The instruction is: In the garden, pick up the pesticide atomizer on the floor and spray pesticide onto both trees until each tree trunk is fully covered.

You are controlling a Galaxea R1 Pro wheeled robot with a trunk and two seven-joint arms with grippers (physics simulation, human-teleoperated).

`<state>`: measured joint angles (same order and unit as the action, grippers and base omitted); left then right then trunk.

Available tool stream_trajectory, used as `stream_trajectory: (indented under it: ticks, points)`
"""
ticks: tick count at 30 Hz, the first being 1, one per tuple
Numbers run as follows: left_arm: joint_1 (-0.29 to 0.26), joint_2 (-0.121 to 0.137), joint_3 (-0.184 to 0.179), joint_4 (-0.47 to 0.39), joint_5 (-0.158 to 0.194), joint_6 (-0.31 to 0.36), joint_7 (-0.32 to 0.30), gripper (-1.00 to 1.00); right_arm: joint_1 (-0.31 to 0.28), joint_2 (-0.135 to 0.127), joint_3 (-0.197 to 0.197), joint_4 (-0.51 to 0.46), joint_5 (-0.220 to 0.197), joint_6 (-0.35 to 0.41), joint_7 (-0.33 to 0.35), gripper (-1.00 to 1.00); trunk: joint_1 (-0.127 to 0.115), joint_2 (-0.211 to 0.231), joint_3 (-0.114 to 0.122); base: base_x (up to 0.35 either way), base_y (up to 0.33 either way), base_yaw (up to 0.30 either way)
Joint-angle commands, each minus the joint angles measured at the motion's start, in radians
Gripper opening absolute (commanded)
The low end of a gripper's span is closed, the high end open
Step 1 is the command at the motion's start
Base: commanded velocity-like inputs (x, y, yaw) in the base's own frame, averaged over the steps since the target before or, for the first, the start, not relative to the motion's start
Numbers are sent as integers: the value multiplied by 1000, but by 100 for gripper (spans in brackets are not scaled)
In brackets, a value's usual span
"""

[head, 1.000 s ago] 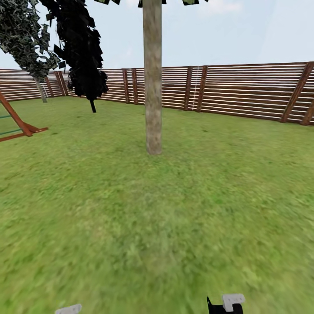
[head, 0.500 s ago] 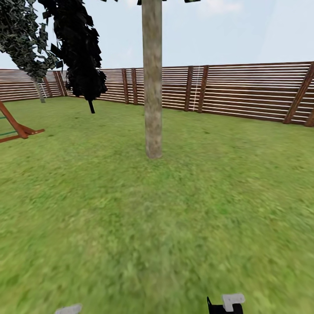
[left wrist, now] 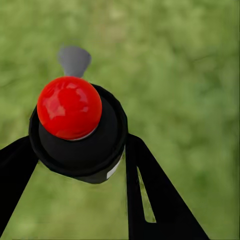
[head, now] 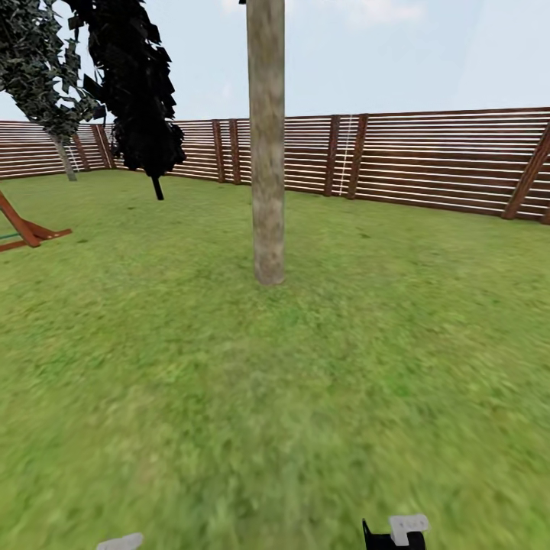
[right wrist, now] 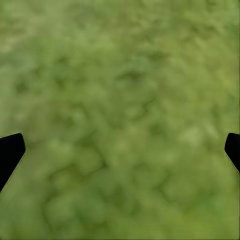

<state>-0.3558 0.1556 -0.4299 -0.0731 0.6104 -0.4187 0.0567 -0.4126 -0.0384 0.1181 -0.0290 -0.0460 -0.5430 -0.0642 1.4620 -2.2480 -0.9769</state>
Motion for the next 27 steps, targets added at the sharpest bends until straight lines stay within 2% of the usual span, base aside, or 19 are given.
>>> stream_trajectory:
  ticks: [1, 27]
  points:
    - [0, 0, 0, 0, 0, 0, 0, -100, 0, 0, 0, 0, 0, 0, 0, 100, 0, 0, 0, 339, 0, 0]
    - [1, 0, 0, 0, 0, 0, 0, -100, 0, -1, 0, 1, 0, 0, -2, 100, 0, 0, 0, 339, 0, 0]
